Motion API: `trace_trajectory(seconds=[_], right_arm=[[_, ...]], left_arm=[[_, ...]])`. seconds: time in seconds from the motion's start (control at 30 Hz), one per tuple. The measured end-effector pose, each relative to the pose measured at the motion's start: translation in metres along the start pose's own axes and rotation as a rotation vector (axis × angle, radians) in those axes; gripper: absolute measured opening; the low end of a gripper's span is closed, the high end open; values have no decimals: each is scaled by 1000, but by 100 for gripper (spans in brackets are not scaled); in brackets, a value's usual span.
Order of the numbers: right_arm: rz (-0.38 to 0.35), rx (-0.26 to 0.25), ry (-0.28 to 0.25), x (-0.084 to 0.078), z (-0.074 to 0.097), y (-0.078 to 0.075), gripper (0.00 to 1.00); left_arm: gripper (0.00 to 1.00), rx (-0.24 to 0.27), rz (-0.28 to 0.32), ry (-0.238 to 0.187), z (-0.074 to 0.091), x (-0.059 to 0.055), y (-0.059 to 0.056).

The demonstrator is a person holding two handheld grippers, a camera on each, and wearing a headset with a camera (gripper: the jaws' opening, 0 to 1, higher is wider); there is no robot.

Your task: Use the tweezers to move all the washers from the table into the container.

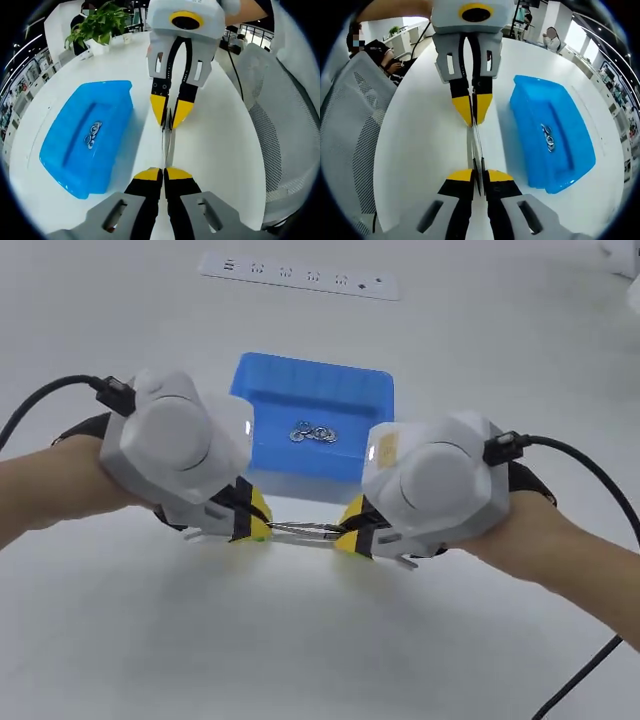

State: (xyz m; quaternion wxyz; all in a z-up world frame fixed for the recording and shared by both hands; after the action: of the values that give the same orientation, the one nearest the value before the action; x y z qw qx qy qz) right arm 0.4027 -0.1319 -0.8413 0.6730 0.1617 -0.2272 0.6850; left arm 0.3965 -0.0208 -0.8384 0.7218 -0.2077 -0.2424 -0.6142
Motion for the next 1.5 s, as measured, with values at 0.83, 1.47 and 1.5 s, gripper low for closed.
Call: trace_trajectory(seconds=[0.83, 1.47, 1.5], right_arm=[[-185, -108, -93, -1, 38, -3, 18], [-373, -257, -412, -23, 132, 65, 34], [-369, -266, -431, -23, 135, 68, 35]], left_arm=[[21, 167, 83, 32, 44, -4, -9], [52, 233, 297, -192, 81, 1, -98], [54, 226, 296, -188, 81, 0, -102]])
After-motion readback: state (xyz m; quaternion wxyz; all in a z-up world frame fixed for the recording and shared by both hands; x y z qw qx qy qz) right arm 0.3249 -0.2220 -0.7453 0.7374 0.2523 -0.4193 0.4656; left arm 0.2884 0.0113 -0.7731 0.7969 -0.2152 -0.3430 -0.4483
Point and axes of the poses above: the centre of the closed fingertips' face, and the gripper's own axes: z roughly backward along the fingers, y roughly to its left, x roughly out of its top, the point moved 6 cm from there along z, roughly backward along the fingers, and after that the axes turned 1 degree about -x, right-handed, at the moved point
